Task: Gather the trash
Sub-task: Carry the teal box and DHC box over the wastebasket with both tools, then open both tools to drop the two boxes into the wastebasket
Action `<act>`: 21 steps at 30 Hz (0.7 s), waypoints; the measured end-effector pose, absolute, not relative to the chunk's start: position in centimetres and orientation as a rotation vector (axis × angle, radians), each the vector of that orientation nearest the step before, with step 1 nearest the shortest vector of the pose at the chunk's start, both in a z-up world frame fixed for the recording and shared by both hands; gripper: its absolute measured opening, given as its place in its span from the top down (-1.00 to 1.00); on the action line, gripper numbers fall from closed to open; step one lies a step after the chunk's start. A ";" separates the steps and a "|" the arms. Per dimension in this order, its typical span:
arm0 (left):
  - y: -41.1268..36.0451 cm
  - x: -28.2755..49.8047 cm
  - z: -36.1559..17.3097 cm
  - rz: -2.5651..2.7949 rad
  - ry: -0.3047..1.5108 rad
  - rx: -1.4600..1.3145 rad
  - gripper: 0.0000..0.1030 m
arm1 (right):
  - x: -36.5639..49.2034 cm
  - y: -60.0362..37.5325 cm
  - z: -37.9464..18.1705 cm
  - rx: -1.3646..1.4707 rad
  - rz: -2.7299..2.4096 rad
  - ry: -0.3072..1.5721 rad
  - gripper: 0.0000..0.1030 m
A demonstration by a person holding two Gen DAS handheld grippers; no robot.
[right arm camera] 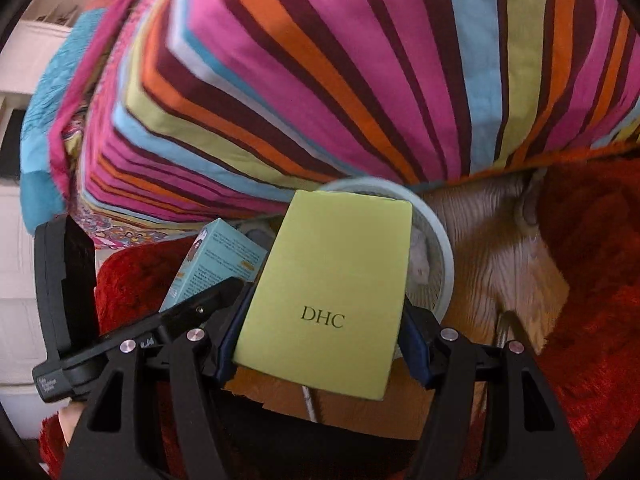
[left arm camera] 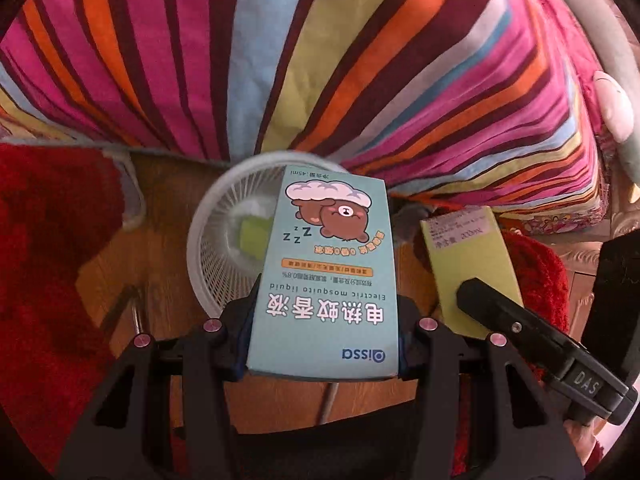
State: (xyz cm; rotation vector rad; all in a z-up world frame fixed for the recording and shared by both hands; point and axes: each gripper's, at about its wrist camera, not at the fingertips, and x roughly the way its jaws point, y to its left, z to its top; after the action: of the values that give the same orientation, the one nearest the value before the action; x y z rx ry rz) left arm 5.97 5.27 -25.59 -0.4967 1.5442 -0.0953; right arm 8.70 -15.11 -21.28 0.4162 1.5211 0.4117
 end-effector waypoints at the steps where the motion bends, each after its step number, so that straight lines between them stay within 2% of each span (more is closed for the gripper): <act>1: 5.0 6.1 -25.9 -0.094 1.558 -0.495 0.03 | 8.8 -15.1 -21.8 0.426 0.406 1.541 -0.21; 12: 4.6 7.4 -31.4 -0.058 1.739 -0.530 0.03 | 9.9 -15.6 -28.2 0.625 0.316 1.743 -0.21; 21: 4.9 7.4 -34.1 -0.042 1.831 -0.594 0.02 | 10.5 -15.7 -31.9 0.742 0.243 1.839 -0.21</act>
State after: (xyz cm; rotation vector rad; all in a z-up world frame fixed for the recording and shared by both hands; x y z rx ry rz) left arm 7.37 4.86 -34.13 -0.5936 1.8312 -0.0424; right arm 10.55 -15.67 -31.93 0.7421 1.8391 0.2427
